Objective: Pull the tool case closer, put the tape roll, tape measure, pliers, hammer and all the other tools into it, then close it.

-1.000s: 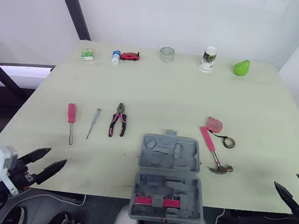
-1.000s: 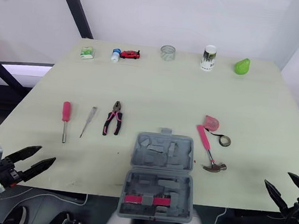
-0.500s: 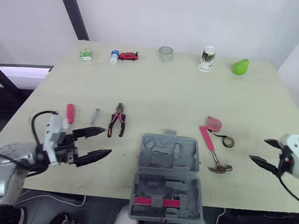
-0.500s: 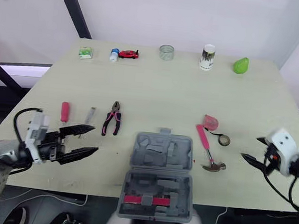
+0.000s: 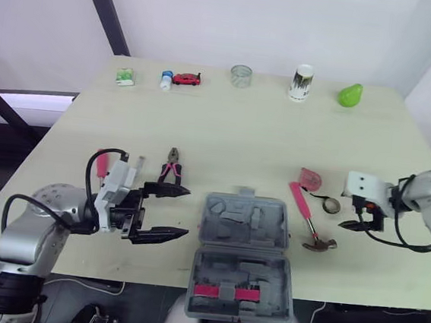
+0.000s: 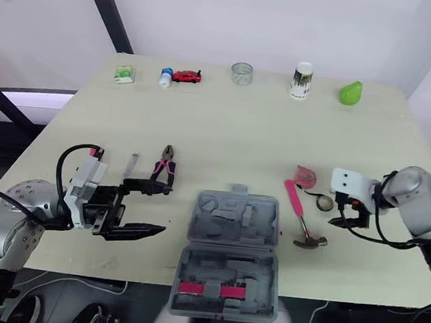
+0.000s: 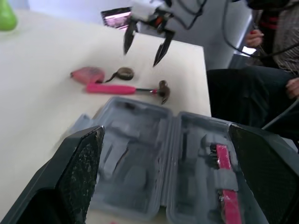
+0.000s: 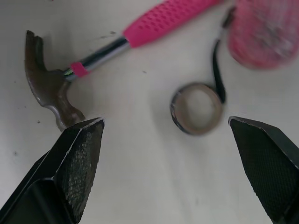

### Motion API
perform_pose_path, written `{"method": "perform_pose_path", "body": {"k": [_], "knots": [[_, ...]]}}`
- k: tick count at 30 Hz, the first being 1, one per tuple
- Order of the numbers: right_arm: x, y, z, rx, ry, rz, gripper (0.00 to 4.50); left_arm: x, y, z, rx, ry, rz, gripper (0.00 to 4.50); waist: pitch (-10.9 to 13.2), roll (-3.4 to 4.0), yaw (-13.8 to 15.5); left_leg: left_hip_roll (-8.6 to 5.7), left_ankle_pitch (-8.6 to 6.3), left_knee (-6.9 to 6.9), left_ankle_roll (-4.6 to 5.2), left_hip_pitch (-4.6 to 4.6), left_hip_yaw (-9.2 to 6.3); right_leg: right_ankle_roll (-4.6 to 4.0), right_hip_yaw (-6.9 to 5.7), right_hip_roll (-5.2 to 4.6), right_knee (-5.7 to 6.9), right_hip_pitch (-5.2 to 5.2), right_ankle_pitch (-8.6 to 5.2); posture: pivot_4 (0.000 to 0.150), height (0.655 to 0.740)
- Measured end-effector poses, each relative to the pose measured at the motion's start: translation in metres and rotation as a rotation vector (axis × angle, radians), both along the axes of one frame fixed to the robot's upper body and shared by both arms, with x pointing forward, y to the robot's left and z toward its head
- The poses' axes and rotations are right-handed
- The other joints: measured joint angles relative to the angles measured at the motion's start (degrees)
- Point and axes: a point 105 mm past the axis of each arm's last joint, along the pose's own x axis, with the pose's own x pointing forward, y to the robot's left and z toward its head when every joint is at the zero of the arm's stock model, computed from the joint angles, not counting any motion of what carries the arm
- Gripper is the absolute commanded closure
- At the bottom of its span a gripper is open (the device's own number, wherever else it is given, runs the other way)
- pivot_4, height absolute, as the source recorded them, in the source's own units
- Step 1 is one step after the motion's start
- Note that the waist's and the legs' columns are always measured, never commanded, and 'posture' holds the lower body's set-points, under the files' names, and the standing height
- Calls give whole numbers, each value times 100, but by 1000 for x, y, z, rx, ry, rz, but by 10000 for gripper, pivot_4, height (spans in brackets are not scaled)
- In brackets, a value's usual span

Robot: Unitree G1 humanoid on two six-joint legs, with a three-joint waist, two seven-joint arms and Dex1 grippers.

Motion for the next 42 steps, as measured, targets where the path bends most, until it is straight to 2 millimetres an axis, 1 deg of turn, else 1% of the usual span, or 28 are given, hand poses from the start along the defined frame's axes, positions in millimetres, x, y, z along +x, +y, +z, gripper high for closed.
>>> {"method": "perform_pose_path", "body": {"k": [1,2,6,10,13,14,18,19,20,21,26,29,31,34,37,40,42], "knots": [[0,2,-6,-18,14,12,230,0,-1,1,-4,-2,-6,0,4,3,10,0,0,0,0,-5,0,0,-2,-2,-3,-1,0,1500,7400],[0,3,-7,-20,17,14,230,0,-1,1,-5,-3,-7,0,5,3,10,0,0,0,0,-5,0,0,-2,-2,-4,-1,0,1500,7400],[10,12,-16,-83,19,29,230,-1,-9,7,-42,-22,-35,0,7,4,-6,-1,0,9,0,-4,3,2,1,-3,4,0,1,1500,7400],[12,12,-23,-103,36,17,230,-1,-12,9,-49,-31,-39,0,8,6,0,-1,0,9,0,-3,-1,1,-1,-2,6,0,1,1500,7400],[14,15,-27,-114,40,16,7606,0,-13,12,-54,-45,-42,0,8,6,0,-1,0,9,0,-3,1,1,-1,-2,6,0,1,1500,7400],[14,16,-28,-116,44,20,11603,0,-13,13,-56,-48,-43,0,7,6,1,-1,0,9,0,-3,-1,1,-1,-1,5,1,1,1500,7400],[16,16,-28,-123,46,18,30267,0,-16,13,-73,-62,-51,0,8,6,-13,-1,0,11,0,-2,0,1,0,-2,6,2,2,1500,7400],[16,16,-27,-125,47,17,34090,0,-16,13,-76,-66,-52,0,7,6,-12,-1,0,11,0,-1,0,1,0,-1,7,2,1,1500,7400],[16,15,-27,-132,47,15,40258,0,-17,13,-82,-71,-57,0,8,6,-9,-1,0,11,0,-1,0,1,0,-2,7,2,1,1500,7400],[17,15,-26,-140,43,10,44445,-1,-20,12,-92,-74,-65,0,8,6,-6,-1,0,11,0,-2,0,1,0,-2,6,1,1,1500,7400],[19,14,-23,-157,35,17,44445,-1,-25,12,-114,-86,-82,0,8,6,-5,-1,0,10,0,-2,-1,1,-1,-1,6,1,1,1500,7400],[16,16,-21,-164,44,67,44445,1,-24,11,-119,-105,-75,0,9,9,-8,-1,0,10,0,-2,0,1,0,-1,6,1,1,1500,7400],[14,17,-13,-187,64,107,44445,3,-19,9,-122,-102,-52,0,12,13,-17,-1,0,10,0,-2,0,1,0,-1,7,0,1,1500,7400],[16,30,5,-191,55,160,44445,5,-14,7,-126,-104,-25,0,12,14,-38,1,0,10,0,0,-2,1,-2,1,9,0,1,1500,7400],[17,52,19,-180,36,232,44445,3,-6,3,-128,-102,16,0,12,14,-46,2,0,9,0,-1,-3,1,-3,2,8,0,1,1500,7400],[18,97,33,-165,23,353,44445,-5,11,-9,-115,-85,102,0,14,16,-161,7,0,8,0,0,-2,0,-1,1,9,-4,2,1500,7400],[19,141,47,-145,-17,462,44445,-12,24,-18,-109,-63,186,0,15,17,-240,13,0,6,-1,3,-11,-2,0,3,18,-11,2,1500,7400]]}}
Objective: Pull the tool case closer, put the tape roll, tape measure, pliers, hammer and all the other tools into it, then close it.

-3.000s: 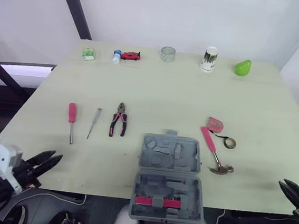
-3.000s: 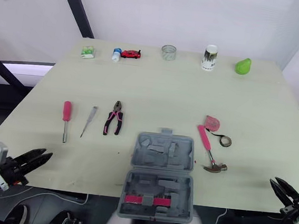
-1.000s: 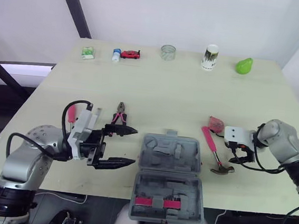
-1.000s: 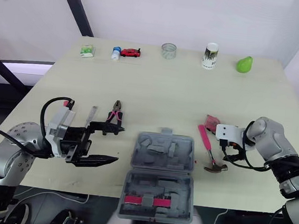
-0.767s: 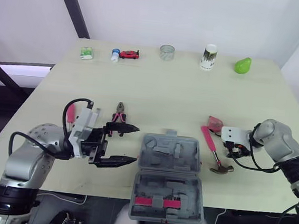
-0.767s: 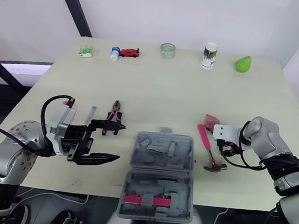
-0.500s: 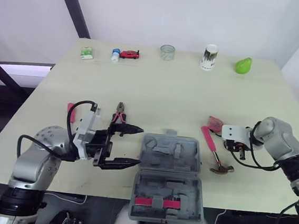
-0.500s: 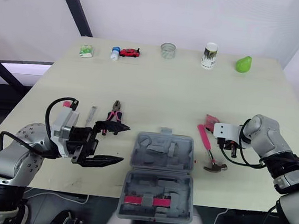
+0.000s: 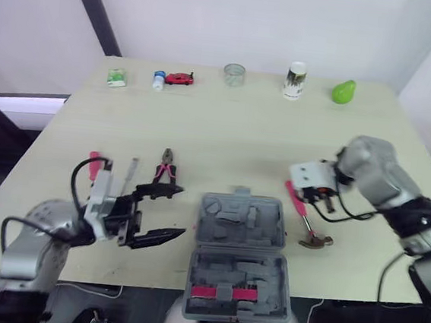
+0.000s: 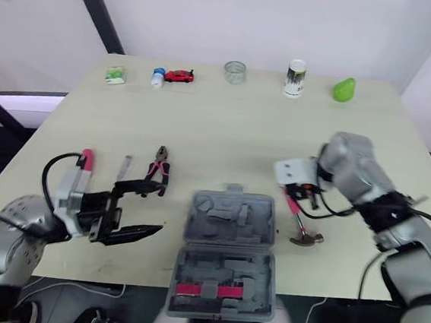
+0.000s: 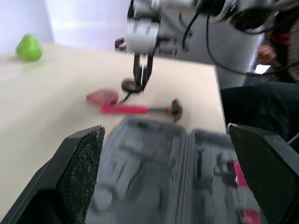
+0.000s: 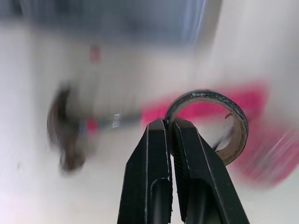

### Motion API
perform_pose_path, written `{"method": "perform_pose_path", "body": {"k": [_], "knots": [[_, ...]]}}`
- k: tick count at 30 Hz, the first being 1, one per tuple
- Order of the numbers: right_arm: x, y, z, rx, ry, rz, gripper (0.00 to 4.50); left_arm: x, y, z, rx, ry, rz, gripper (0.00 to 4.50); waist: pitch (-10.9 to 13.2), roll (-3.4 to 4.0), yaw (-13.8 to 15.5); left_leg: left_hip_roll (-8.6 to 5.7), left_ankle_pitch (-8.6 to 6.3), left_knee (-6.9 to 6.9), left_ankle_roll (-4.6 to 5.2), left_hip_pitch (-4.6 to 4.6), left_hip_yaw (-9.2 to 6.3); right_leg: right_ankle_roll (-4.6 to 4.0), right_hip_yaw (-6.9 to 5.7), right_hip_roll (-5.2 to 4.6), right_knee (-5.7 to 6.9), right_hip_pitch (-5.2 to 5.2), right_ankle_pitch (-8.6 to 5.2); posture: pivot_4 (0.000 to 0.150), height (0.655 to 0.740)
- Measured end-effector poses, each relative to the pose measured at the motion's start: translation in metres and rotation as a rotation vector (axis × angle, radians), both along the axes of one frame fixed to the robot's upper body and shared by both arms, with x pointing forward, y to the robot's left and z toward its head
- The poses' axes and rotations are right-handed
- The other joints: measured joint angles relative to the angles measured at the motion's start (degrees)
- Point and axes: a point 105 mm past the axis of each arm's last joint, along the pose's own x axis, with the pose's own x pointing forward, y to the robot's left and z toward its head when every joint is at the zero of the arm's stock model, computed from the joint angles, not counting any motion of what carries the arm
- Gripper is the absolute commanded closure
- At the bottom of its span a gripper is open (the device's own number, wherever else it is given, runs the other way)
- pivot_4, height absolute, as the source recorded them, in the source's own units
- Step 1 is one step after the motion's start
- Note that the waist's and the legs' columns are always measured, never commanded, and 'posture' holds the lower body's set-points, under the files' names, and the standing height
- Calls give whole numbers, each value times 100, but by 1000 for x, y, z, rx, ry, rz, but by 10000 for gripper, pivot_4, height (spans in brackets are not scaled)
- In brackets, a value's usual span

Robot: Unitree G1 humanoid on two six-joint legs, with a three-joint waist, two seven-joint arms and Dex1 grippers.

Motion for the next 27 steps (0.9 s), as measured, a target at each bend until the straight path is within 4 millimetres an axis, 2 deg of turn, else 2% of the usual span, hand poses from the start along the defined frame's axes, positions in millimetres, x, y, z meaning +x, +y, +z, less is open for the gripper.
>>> {"method": "perform_pose_path", "body": {"k": [2,5,7,10,12,20,27], "knots": [[-4,38,9,10,-27,101,44445,-2,11,-2,-3,8,82,0,0,0,25,3,0,-1,0,-4,0,-2,-19,-1,0,3,-1,1500,7400],[-14,76,6,-7,-18,187,44445,-4,23,-4,-35,18,193,0,0,-2,195,-8,1,0,-1,-10,1,-3,-36,-22,-10,10,-2,1500,7400],[-16,82,2,-9,-2,192,44445,-6,25,-6,-37,28,205,0,0,-3,242,-14,1,1,-2,-12,4,-3,-36,-28,-11,9,-1,1500,7400],[-24,117,0,3,-9,255,44445,-13,32,-8,-54,48,234,0,1,-4,210,-11,2,-1,-3,-8,7,-3,-38,-23,-7,7,-2,1500,7400],[-29,129,-1,5,-10,289,44445,-14,32,-6,-66,44,230,0,1,-4,214,-9,2,-2,-4,-8,-3,-10,-49,-21,-4,8,-5,1500,7400],[-33,147,-19,-37,-16,311,44445,-8,39,-1,-62,29,246,0,0,-5,213,-10,6,-3,-10,-9,-7,-11,-53,-21,-4,9,-6,1500,7400],[-28,147,-30,-71,-20,292,44445,1,40,6,-61,5,242,0,0,-6,192,-10,5,-4,-11,-9,-6,-10,-53,-21,-5,9,-6,1500,7400]]}}
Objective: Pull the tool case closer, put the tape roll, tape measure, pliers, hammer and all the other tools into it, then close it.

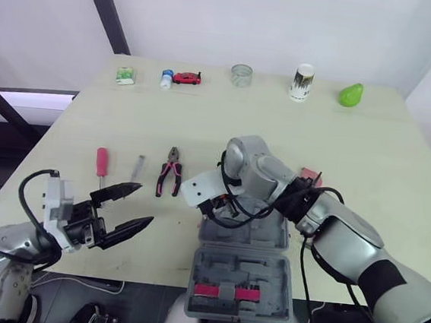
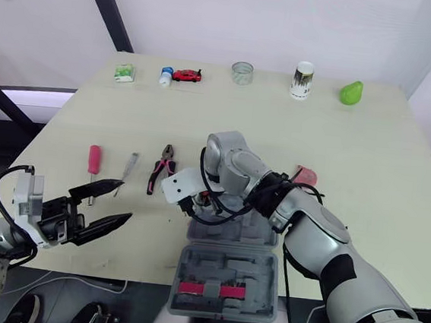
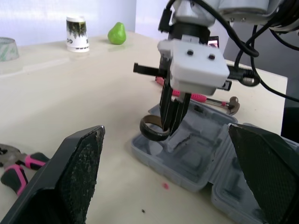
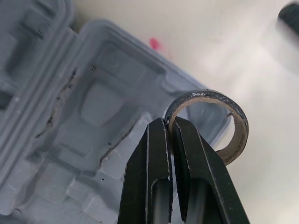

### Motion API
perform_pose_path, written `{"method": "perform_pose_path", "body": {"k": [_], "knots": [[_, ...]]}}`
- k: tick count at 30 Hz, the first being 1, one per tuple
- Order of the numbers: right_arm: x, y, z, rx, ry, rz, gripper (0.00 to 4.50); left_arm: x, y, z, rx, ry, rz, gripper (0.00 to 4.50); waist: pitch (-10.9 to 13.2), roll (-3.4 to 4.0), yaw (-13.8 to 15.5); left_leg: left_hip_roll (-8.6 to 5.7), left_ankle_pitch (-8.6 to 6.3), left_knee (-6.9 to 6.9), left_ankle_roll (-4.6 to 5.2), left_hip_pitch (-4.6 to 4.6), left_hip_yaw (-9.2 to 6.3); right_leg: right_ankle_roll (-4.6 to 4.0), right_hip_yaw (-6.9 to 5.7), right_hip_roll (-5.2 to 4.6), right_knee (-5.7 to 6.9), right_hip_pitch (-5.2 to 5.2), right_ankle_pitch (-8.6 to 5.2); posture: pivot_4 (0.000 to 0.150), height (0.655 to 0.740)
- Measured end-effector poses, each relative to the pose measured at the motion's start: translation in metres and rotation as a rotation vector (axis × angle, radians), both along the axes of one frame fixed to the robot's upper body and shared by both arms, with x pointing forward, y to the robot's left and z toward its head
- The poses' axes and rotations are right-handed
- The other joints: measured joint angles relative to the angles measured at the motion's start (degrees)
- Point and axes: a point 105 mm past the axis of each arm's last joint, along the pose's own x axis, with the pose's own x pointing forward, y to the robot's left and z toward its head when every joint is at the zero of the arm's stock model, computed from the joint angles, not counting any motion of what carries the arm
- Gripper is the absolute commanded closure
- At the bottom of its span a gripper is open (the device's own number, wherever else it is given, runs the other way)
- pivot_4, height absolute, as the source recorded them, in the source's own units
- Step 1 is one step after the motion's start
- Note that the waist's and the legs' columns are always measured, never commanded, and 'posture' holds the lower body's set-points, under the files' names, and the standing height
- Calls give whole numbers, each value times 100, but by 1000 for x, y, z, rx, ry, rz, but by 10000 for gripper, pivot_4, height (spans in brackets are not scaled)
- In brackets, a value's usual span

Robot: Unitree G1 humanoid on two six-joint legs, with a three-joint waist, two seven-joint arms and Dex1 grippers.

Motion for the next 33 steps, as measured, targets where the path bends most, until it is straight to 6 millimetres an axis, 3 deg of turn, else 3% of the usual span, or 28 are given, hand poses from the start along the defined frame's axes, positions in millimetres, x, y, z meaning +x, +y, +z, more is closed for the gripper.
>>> {"method": "perform_pose_path", "body": {"k": [7,33], "knots": [[3,-1,-5,-15,-12,3,44445,2,-2,0,-2,3,-8,0,0,-1,-116,0,0,-2,0,0,-3,0,0,0,1,0,0,1500,7400],[-2,10,-10,8,-11,36,44445,1,0,-2,4,29,-8,0,2,-1,-116,1,0,-7,0,0,-6,0,-1,-2,0,-1,0,1500,7400]]}}
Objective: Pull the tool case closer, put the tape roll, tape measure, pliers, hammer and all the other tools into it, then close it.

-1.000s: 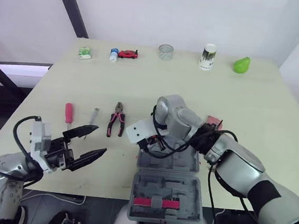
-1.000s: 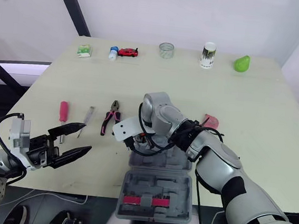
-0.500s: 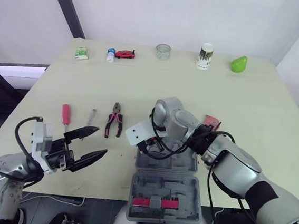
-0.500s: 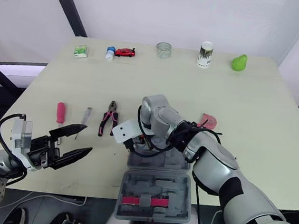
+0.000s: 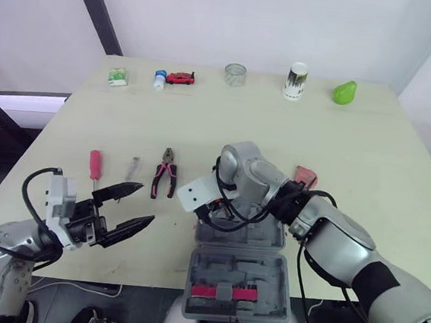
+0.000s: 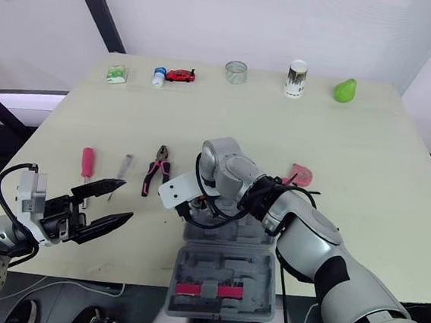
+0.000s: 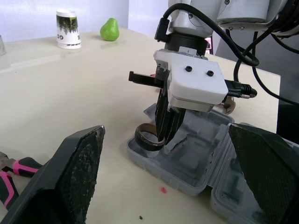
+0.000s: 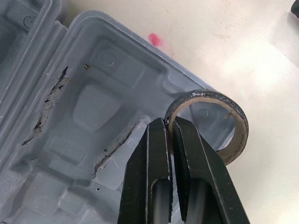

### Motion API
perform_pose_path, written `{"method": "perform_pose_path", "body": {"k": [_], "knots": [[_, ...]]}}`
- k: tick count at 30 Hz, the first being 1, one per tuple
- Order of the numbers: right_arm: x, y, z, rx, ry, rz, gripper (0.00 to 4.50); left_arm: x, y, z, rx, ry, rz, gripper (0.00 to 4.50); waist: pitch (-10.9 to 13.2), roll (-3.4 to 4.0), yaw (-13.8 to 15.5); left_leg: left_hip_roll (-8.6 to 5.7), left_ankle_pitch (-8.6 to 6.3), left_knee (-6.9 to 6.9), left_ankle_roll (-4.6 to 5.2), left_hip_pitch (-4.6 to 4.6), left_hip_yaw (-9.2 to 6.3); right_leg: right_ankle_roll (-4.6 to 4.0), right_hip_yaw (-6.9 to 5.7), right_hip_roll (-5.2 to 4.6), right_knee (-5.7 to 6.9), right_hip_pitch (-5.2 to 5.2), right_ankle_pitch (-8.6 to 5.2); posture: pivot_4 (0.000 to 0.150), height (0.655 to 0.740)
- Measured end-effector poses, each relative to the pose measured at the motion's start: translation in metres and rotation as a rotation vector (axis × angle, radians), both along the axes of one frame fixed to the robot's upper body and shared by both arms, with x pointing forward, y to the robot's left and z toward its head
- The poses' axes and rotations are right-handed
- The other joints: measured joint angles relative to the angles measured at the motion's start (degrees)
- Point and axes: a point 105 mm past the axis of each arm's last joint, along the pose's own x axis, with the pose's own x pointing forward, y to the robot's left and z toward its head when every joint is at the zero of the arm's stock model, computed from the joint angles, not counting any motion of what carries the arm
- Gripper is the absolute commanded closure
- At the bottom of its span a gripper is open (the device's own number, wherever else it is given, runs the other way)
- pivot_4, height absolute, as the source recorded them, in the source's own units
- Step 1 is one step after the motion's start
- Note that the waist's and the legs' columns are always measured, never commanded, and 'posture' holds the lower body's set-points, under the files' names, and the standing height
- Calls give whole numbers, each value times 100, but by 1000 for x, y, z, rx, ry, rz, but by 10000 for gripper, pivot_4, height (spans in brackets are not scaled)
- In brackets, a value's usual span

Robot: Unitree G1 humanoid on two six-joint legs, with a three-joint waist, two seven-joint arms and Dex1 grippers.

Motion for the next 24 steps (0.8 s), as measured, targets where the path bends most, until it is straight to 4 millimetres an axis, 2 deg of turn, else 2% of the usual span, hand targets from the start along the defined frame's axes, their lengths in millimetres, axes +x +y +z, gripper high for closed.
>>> {"method": "perform_pose_path", "body": {"k": [13,16,21,24], "knots": [[1,0,-1,4,-8,0,44445,1,-1,0,0,-1,-6,0,0,-1,0,0,0,0,0,0,-1,0,0,0,0,0,0,1500,7400],[1,-1,-4,7,-7,-1,35161,1,-1,0,0,-1,-7,0,0,-1,0,0,0,-1,0,0,-1,-1,0,0,-1,0,0,1500,7400],[2,-4,-11,3,-2,-10,9868,0,-1,0,3,1,-12,0,2,-1,0,0,0,-1,0,0,0,-1,0,0,-1,0,0,1500,7400],[3,-6,-11,-2,-9,-15,636,-1,-1,-1,7,4,-15,0,2,-1,0,0,0,-1,0,0,-1,-1,0,0,-1,0,0,1500,7400]]}}
